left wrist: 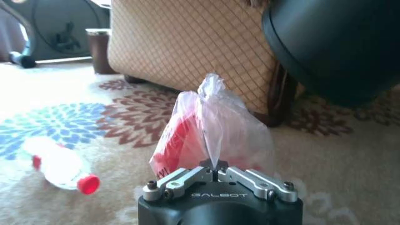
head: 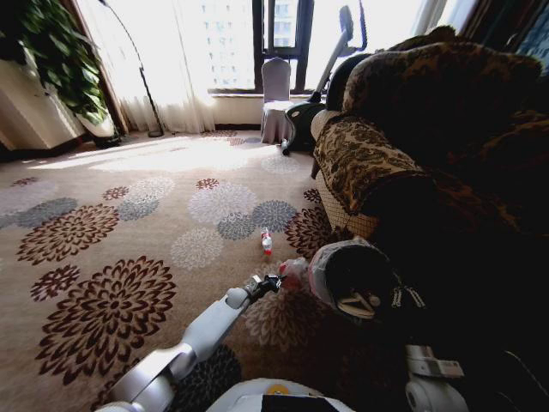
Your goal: Pick up the trash from the ground and place it into the trash bin.
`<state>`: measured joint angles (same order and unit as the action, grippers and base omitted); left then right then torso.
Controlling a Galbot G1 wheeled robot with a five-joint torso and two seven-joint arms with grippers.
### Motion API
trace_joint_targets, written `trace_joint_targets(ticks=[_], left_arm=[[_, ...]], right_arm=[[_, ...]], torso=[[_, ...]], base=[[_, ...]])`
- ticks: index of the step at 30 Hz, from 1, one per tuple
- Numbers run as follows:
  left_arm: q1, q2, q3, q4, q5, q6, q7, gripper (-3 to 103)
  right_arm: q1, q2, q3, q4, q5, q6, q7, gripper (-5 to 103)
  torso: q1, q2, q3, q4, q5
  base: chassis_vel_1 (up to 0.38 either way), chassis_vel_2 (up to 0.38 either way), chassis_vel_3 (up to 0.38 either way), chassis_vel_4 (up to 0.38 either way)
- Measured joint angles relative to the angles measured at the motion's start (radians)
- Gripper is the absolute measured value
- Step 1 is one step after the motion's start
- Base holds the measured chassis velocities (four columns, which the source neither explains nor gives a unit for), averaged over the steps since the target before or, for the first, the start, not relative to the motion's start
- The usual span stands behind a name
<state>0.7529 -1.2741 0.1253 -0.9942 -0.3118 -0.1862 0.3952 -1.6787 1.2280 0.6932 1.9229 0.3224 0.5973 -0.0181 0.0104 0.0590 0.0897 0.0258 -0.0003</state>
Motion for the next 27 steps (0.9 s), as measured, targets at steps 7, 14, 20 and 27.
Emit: trace_joint_targets(ticks=[7, 14, 20, 27], left_arm=[[0.228, 0.115, -0.188, -0.291, -0.144, 0.023, -0.005, 0], [0.547, 0.107, -0.467, -0.6, -0.258, 0.013, -0.014, 0], [0.698, 0.072, -0.623, -0.853, -0.446, 0.013, -0.011, 0], [0.832, 0.04, -0.626, -1.11, -0.635, 0.064, -0.013, 0]], right_arm=[[0.072, -0.03, -0.073, -0.047, 0.0, -0.015, 0.0, 0], [0.114, -0.027, -0.14, -0.078, -0.013, -0.028, -0.001, 0], [0.194, -0.048, -0.194, -0.131, -0.018, -0.051, 0.001, 0], [0.361, -0.082, -0.334, -0.256, 0.014, -0.059, 0.0, 0]], torso=[[0.0, 0.0, 0.0, 0.0001, -0.0001], [0.0, 0.0, 0.0, 0.0012, 0.0007], [0.0, 0.0, 0.0, -0.0004, 0.0009], [0.0, 0.0, 0.0, 0.0005, 0.0002]], base=[[0.0, 0.0, 0.0, 0.0], [0.0, 0.0, 0.0, 0.0], [0.0, 0.0, 0.0, 0.0], [0.0, 0.0, 0.0, 0.0]])
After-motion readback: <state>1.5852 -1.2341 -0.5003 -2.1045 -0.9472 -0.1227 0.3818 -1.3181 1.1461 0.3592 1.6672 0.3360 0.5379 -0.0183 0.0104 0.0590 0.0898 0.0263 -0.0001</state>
